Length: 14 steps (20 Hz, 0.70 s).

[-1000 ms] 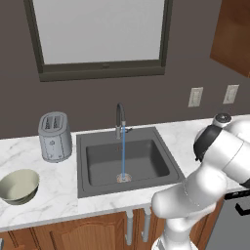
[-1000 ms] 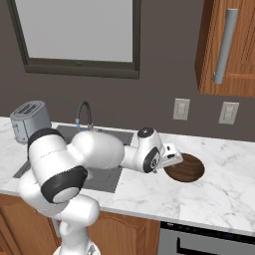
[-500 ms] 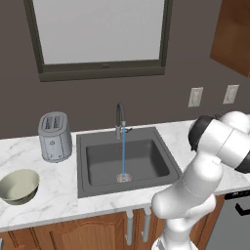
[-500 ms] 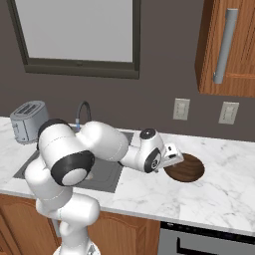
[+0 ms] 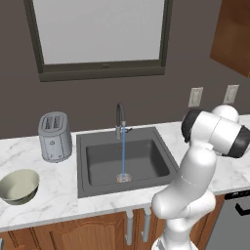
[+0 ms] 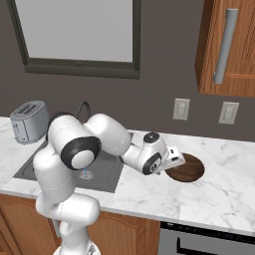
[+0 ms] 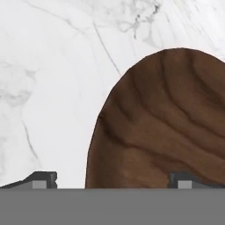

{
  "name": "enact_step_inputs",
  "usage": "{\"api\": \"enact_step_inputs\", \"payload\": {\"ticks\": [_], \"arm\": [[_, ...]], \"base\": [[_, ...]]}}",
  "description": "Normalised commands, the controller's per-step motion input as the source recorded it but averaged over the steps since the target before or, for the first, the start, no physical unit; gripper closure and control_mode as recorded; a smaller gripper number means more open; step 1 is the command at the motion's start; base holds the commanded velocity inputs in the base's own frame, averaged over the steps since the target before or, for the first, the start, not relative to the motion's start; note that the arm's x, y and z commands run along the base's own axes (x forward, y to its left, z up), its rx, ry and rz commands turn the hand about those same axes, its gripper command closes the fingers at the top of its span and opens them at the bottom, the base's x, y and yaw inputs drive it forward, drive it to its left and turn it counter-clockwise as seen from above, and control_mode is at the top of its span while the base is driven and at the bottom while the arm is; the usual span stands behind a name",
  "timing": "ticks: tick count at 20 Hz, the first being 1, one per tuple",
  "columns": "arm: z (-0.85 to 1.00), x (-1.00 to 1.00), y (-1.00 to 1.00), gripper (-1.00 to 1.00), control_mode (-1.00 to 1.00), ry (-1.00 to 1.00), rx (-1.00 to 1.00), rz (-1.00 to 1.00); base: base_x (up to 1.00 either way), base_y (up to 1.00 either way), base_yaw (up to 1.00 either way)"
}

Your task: Rinse each bowl for a few seconds and place them down in the sink or on the counter.

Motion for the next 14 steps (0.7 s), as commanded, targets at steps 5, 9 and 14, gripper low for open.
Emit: {"api": "enact_step_inputs", "payload": {"ticks": [5,9,14], "arm": [[-0.17,0.13,-0.14,-1.00,-1.00,0.00,0.00,0.03],[-0.11,0.12,-0.12,1.00,-1.00,0.00,0.00,0.03],[-0.03,0.06,-0.11,1.00,-1.00,-0.01,0.00,0.04]], "base": [[0.00,0.00,0.00],[0.00,0.00,0.00],[0.00,0.00,0.00]]}}
